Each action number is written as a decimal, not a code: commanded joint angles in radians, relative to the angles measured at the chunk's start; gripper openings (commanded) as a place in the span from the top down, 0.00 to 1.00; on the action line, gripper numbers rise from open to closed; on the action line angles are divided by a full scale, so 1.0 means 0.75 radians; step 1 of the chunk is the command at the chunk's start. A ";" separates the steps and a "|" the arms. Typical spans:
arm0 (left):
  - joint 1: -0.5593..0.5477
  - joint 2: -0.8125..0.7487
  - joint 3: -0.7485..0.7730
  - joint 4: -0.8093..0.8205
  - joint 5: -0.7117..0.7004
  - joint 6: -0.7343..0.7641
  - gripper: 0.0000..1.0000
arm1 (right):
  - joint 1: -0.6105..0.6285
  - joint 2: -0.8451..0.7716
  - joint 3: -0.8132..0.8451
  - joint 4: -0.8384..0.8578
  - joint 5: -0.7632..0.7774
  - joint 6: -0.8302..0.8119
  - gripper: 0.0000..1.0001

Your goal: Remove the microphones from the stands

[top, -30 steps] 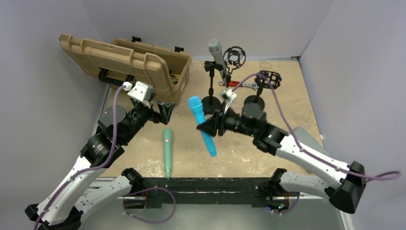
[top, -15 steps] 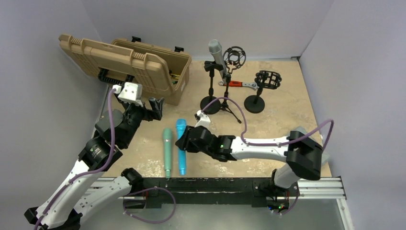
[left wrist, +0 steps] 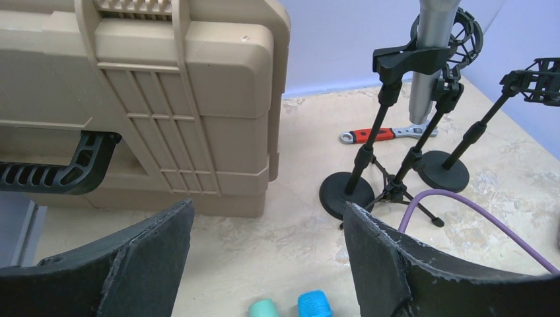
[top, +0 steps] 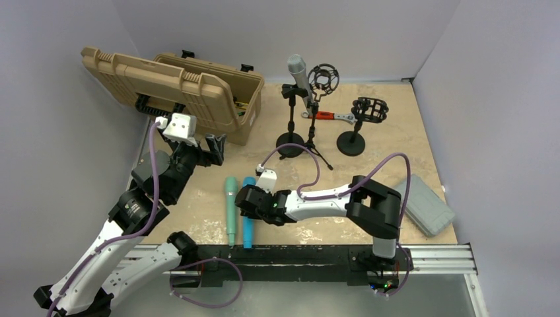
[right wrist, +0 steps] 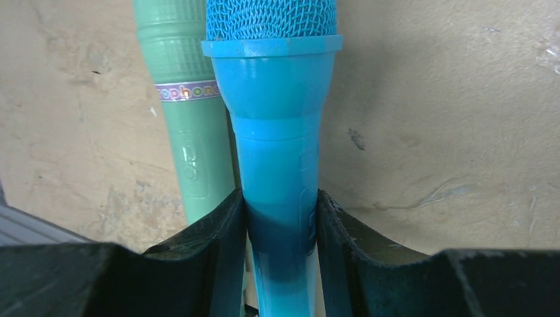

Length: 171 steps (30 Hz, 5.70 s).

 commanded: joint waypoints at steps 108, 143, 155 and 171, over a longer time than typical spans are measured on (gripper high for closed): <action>-0.004 0.101 0.043 0.001 0.135 -0.075 0.18 | -2.232 -0.449 -0.205 1.030 -1.997 -0.612 0.14; -0.005 0.123 0.053 -0.007 0.166 -0.083 0.18 | -2.178 -0.129 -0.112 0.972 -2.013 -0.729 0.11; -0.005 0.125 0.055 -0.008 0.182 -0.088 0.18 | -2.181 -0.140 -0.107 0.973 -1.998 -0.697 0.13; -0.004 0.139 0.057 -0.011 0.193 -0.094 0.18 | -2.186 -0.117 -0.018 1.280 -2.181 -0.442 0.10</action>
